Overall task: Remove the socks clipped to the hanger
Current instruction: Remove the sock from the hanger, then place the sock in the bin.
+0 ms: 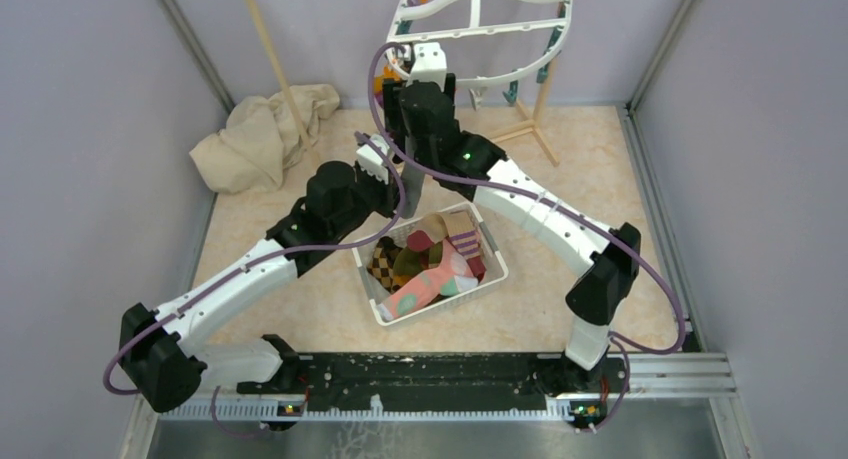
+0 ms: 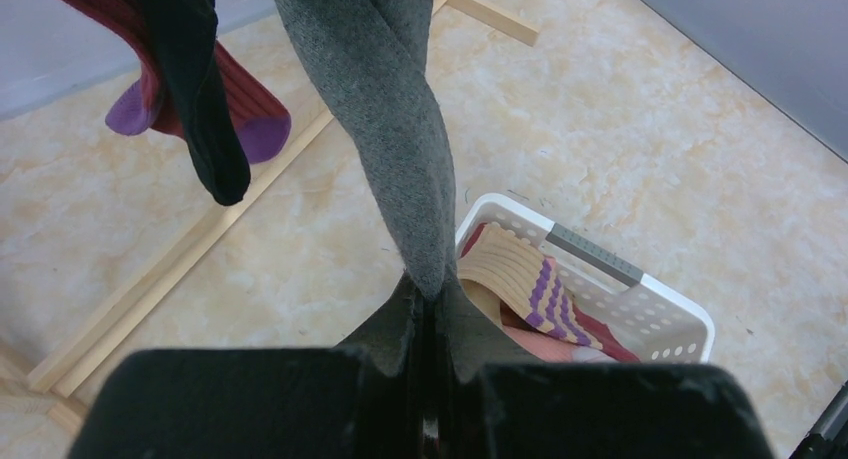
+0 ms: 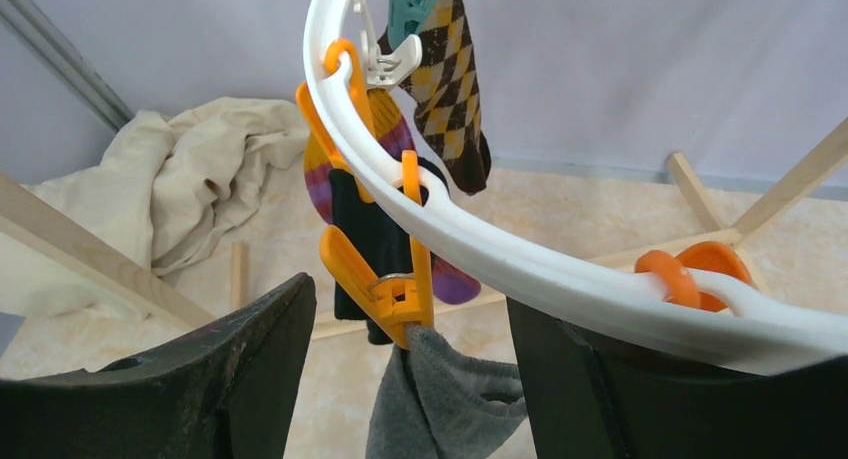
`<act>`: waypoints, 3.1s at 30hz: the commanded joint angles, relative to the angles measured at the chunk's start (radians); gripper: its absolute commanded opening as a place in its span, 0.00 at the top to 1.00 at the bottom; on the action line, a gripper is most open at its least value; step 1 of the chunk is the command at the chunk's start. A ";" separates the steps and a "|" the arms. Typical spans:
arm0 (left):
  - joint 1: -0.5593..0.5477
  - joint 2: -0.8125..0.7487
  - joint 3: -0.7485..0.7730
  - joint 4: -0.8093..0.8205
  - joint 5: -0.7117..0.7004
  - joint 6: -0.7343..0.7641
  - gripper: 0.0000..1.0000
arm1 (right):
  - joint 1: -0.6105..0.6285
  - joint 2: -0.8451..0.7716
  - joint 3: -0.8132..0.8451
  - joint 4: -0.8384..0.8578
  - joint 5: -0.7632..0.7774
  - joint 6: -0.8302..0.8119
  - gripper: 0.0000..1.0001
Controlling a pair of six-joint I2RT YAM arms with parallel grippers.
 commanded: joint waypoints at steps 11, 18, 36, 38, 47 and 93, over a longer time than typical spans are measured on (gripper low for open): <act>-0.009 -0.023 0.037 0.003 0.011 0.017 0.99 | -0.010 -0.006 -0.029 0.223 -0.014 -0.022 0.29; -0.011 -0.024 0.037 0.000 0.015 0.018 0.99 | -0.010 0.020 -0.032 0.275 0.001 -0.021 0.31; -0.014 -0.039 0.019 -0.003 0.015 0.017 0.99 | -0.019 -0.022 -0.187 0.511 -0.014 0.006 0.83; -0.014 -0.043 0.017 -0.007 0.007 0.018 0.99 | -0.022 -0.034 -0.203 0.525 -0.021 0.010 1.00; -0.014 -0.074 -0.010 -0.015 -0.023 0.017 0.98 | -0.087 -0.127 -0.284 0.511 -0.199 0.158 0.93; -0.073 0.111 -0.105 0.160 0.469 -0.257 0.79 | -0.194 -0.710 -0.753 0.039 -0.440 0.282 0.01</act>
